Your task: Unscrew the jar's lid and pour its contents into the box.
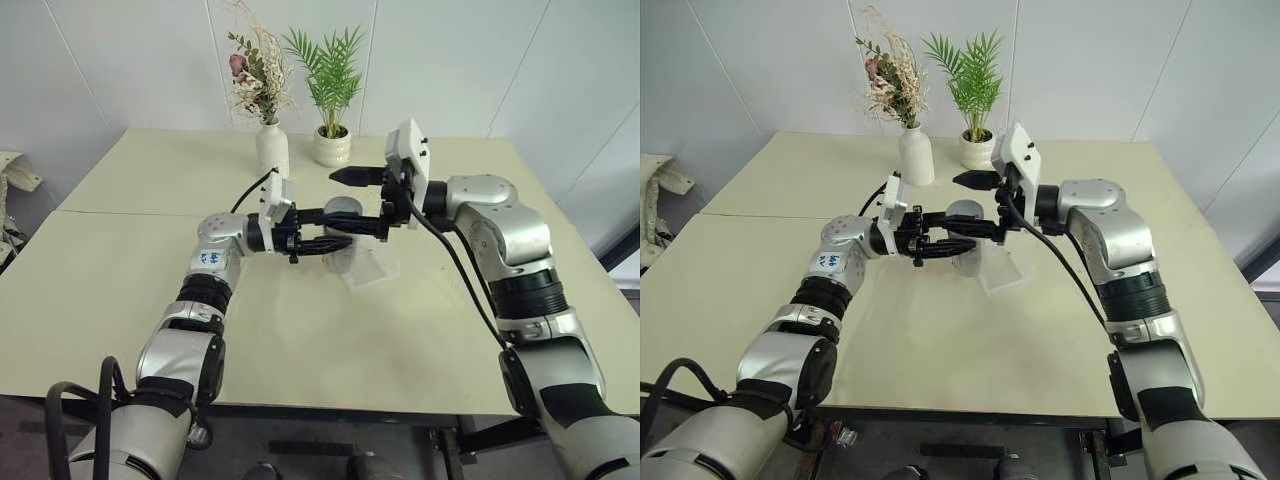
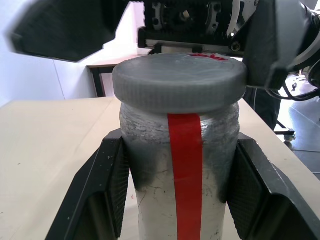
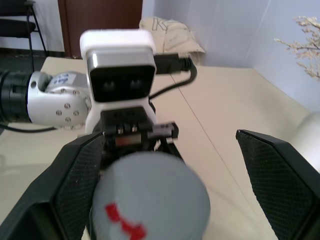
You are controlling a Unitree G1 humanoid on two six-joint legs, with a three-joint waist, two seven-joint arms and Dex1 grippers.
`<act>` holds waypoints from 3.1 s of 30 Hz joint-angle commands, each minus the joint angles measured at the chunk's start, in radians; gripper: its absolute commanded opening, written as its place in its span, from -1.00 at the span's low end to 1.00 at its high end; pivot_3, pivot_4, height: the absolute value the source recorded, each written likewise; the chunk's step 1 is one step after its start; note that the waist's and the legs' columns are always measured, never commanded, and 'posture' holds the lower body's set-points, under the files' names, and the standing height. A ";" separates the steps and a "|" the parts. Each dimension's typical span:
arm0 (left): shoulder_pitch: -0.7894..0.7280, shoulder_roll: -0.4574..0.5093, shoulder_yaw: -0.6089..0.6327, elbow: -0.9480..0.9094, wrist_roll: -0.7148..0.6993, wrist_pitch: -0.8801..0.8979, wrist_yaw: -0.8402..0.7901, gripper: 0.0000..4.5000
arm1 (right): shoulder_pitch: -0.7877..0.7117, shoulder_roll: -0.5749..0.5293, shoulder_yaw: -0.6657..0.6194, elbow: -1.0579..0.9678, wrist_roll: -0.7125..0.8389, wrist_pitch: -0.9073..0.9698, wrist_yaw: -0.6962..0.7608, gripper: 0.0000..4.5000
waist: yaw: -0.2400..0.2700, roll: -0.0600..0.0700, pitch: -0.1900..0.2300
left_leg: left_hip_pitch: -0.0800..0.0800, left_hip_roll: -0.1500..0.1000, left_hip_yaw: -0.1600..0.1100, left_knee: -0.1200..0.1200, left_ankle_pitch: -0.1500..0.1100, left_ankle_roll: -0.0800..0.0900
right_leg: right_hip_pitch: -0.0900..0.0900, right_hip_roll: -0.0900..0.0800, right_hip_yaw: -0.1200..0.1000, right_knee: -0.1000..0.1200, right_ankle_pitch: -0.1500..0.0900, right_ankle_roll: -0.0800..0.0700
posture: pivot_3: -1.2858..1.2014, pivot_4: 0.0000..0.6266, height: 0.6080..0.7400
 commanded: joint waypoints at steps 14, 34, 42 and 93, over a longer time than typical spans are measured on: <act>-0.032 0.024 0.036 -0.009 -0.010 -0.012 0.003 0.00 | 0.038 -0.143 -0.066 -0.073 0.001 0.017 -0.024 0.95 | 0.002 0.000 0.000 | 0.000 0.000 0.000 0.000 0.000 0.000 | 0.000 0.000 0.000 0.000 0.000 0.000 | 0.03 -0.52 1.00; -0.046 -0.017 0.018 -0.004 -0.007 0.012 -0.048 0.00 | 0.037 -0.022 -0.036 -0.187 0.131 0.144 -0.020 0.95 | 0.002 0.000 0.000 | 0.000 0.000 0.000 0.000 0.000 0.000 | 0.000 0.000 0.000 0.000 0.000 0.000 | 0.03 -0.52 1.00; -0.040 -0.033 0.007 -0.034 -0.011 0.011 -0.061 0.00 | -0.018 0.021 -0.006 -0.075 0.108 0.105 0.029 0.95 | 0.000 0.000 0.000 | 0.000 0.000 0.000 0.000 0.000 0.000 | 0.000 0.000 0.000 0.000 0.000 0.000 | 0.03 -0.52 1.00; -0.037 0.003 0.020 0.000 -0.005 0.009 -0.016 0.00 | 0.066 -0.142 -0.071 -0.172 0.099 0.139 0.028 0.95 | 0.001 0.000 0.000 | 0.000 0.000 0.001 0.000 0.000 0.000 | 0.000 0.000 0.001 0.000 0.000 0.000 | 0.03 -0.52 1.00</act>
